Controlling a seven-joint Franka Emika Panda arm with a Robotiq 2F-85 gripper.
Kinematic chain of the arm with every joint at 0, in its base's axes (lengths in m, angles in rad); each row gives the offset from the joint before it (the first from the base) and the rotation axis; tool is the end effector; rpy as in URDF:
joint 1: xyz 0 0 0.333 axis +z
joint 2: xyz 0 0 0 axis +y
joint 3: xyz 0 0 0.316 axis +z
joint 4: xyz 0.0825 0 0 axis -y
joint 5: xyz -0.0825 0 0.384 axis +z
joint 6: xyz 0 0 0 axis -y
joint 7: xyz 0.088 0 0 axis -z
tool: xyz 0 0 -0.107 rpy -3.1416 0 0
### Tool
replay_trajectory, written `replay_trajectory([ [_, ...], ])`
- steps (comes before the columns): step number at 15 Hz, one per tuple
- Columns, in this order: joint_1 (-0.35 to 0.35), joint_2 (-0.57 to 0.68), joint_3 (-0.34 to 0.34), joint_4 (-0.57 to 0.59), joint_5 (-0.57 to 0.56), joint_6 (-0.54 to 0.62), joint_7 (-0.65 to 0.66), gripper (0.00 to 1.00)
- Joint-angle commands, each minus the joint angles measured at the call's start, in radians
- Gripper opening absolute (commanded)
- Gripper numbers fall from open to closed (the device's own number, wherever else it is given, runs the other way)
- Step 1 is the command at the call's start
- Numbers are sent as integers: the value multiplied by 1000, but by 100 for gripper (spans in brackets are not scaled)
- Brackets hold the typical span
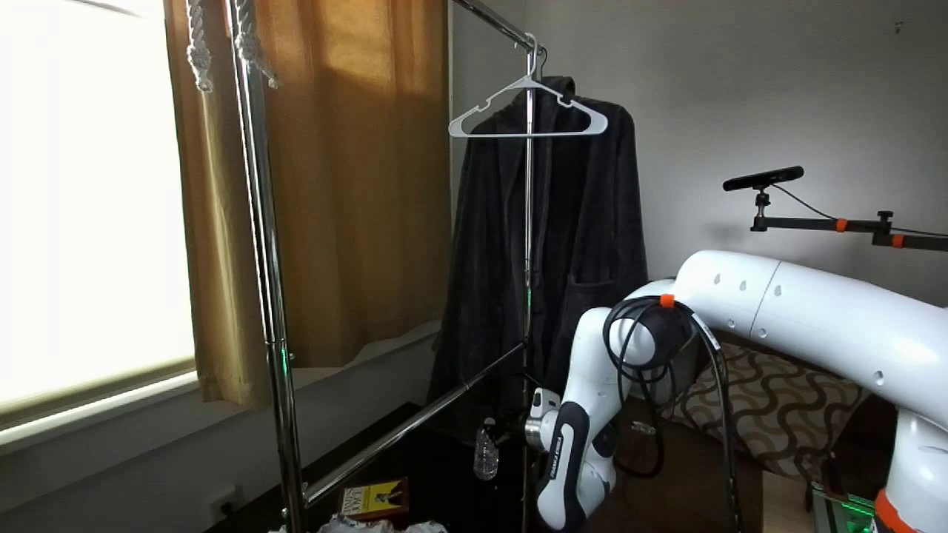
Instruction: Put the water bottle in the grey rob
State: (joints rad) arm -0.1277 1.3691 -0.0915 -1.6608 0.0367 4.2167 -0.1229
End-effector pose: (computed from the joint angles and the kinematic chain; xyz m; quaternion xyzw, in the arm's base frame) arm 0.5718 -0.1206 -0.0131 0.8275 -0.0008 0.5484 0.1202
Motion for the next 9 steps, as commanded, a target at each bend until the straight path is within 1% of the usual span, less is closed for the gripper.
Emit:
replay_trajectory([
  [1, 27, -110, -10, -153, -45, 8, 23, 8],
  [4, 45, -157, -21, -173, -136, 11, 13, 8],
  [6, 40, -193, -12, -196, -193, 12, 29, 8],
  [7, -14, -220, 53, -217, -221, 12, -27, 8],
  [8, -24, -241, 65, -244, -239, 13, -40, 8],
  [9, 33, -172, 9, -153, -185, 0, 10, 32],
])
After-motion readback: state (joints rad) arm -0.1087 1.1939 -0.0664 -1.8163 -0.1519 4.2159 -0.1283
